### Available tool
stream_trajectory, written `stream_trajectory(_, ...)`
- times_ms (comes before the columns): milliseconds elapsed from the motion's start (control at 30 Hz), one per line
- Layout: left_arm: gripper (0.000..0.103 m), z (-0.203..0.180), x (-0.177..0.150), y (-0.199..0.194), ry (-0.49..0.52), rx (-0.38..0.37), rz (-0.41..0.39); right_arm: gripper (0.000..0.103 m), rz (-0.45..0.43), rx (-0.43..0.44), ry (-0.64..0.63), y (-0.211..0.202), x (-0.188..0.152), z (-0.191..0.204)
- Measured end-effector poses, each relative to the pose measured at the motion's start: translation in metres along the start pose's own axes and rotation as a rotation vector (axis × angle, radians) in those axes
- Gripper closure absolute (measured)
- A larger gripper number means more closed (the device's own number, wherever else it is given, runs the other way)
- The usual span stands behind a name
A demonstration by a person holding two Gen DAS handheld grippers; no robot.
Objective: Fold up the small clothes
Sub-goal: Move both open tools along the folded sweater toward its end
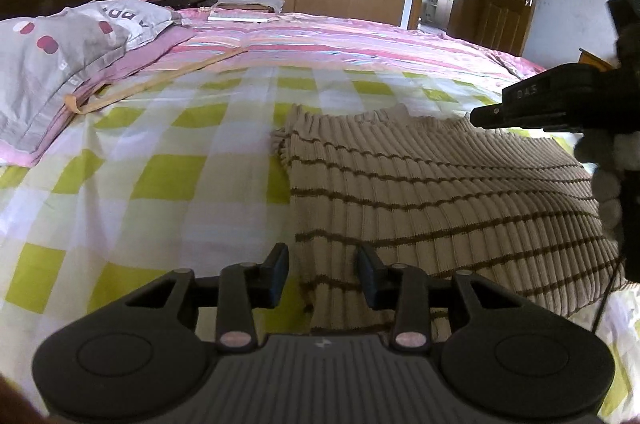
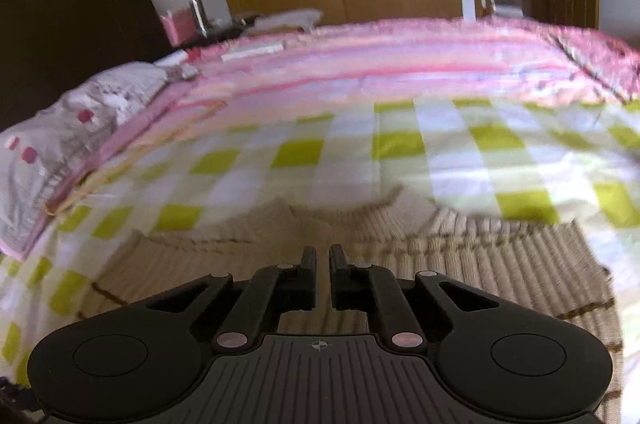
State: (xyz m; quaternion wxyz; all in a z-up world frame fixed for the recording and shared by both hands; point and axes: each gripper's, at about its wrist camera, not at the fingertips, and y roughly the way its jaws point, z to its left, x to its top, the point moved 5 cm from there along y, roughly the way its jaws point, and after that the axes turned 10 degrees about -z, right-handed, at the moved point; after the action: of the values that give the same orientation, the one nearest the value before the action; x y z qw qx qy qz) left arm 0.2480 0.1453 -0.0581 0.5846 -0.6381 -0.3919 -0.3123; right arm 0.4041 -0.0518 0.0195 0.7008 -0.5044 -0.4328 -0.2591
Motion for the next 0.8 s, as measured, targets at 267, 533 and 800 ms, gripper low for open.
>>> stream_trajectory(267, 0.06, 0.003, -0.004, 0.001, -0.01, -0.009, 0.026, 0.093, 0.146, 0.012, -0.062, 0.006, -0.038, 0.018)
stream_trajectory(533, 0.06, 0.003, -0.005, -0.001, -0.003, -0.013, 0.025, 0.09, 0.074, 0.017, -0.032, -0.022, -0.027, 0.026)
stream_trajectory(800, 0.06, 0.001, -0.009, -0.002, 0.016, -0.013, 0.039, 0.09, 0.123, -0.019, -0.046, -0.036, -0.049, 0.023)
